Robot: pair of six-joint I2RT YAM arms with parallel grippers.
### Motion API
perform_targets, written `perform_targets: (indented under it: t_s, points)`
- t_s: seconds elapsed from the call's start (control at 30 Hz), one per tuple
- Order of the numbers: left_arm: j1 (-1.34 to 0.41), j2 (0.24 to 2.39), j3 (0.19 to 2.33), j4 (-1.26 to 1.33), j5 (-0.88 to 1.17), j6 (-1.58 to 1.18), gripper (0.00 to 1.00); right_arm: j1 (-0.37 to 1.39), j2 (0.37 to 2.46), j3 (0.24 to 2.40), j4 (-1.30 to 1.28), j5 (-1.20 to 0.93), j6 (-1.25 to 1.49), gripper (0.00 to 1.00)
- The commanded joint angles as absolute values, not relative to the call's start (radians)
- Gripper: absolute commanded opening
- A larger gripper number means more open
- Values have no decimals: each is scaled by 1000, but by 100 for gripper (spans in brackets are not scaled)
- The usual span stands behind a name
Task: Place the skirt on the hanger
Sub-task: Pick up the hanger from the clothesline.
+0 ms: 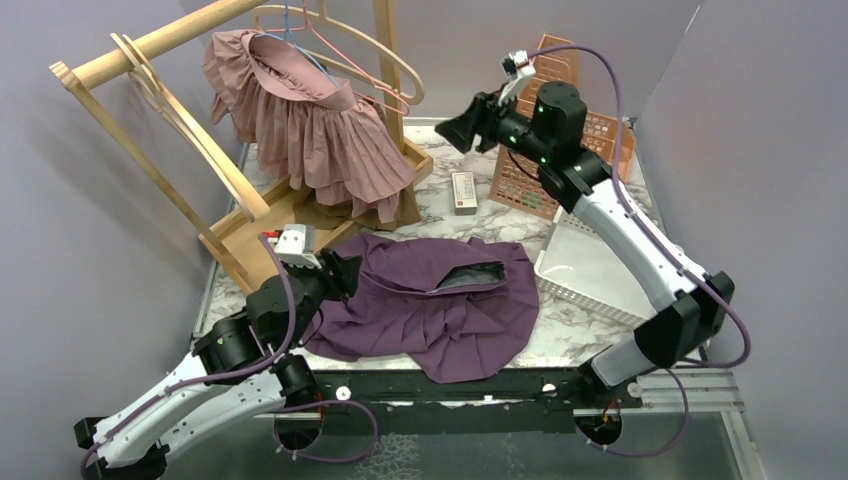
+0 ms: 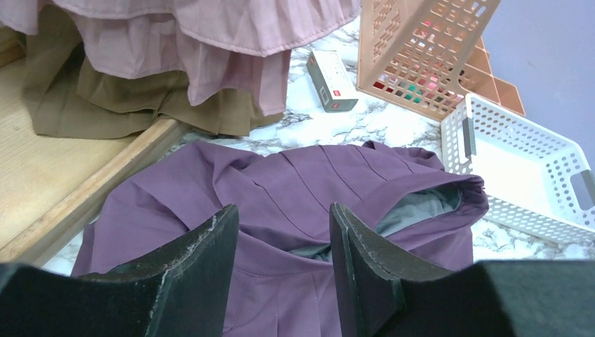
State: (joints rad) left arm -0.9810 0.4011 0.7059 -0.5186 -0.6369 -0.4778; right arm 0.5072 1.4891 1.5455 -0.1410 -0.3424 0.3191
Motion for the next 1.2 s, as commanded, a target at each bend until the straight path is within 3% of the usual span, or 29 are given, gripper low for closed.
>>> perform_targets:
  t_s: [0.0,0.2,0.33,0.63,1.17]
  points:
    - [-976,455,748,-493,-556,-455,53,512,1608,1654,122,-325,368,64]
    - [-975,491,758,-480,-520,-464,54,517,1812,1851,188,-385,404,65]
    - [-975,500,752,-459,-514,-467,54,524,1917,1967,181,-407,379,58]
    - [-975,503,751,-445,-524,-461,54,556,1980,2043,222,-402,244,2]
    - [-976,483,764,-448,-528,-461,54,574,1785,1824,446,-301,188,1]
